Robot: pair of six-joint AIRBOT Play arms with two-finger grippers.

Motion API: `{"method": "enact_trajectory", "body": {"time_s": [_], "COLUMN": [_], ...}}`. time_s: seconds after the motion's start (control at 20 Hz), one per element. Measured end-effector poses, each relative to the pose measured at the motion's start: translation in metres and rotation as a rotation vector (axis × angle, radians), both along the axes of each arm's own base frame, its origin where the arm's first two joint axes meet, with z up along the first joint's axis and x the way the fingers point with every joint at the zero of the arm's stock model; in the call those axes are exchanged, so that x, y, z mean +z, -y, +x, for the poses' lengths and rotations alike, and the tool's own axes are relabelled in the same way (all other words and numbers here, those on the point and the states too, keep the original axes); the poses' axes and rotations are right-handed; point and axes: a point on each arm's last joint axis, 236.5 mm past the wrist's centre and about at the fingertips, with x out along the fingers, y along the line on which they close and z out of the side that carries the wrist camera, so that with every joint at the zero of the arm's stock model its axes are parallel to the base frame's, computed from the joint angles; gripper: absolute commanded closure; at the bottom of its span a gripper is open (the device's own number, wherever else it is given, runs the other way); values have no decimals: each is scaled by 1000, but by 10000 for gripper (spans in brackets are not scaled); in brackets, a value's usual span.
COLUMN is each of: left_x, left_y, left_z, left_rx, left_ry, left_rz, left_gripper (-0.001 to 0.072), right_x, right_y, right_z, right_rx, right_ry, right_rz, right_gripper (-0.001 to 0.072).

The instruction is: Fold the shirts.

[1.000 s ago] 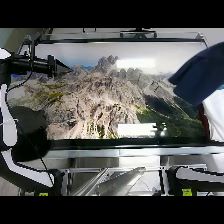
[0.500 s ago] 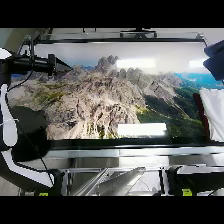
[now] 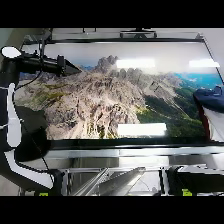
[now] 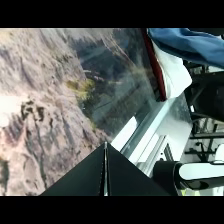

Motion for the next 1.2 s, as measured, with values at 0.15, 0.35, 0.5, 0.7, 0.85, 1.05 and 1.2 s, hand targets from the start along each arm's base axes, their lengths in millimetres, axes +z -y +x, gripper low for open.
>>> {"method": "enact_trajectory", "body": {"time_s": [0.15,0.35,0.5,0.7,0.85,1.05,1.2], "left_x": [0,0,0,0,0,10,14], "left_y": [10,16,17,18,18,18,18], "left_z": [-5,-9,-10,-11,-11,-14,-31], "left_rx": [-24,-44,-49,-54,-49,-36,-27], "left_ry": [-1,-1,-2,-4,-6,1,-9], "left_rz": [0,1,1,1,-1,-2,-3], "left_gripper": [707,707,707,708,708,708,708], "right_x": [-25,-54,-66,-69,-61,-40,-33], "right_y": [4,-3,-9,-19,-39,-85,-135], "right_z": [-47,-84,-98,-80,-34,25,51], "right_rx": [-64,-92,-102,-92,-22,159,287], "right_ry": [-195,-357,-420,-365,-210,-38,37], "right_rz": [3,54,86,127,174,195,167], "right_gripper": [237,-4,-3,456,687,689,689]}}
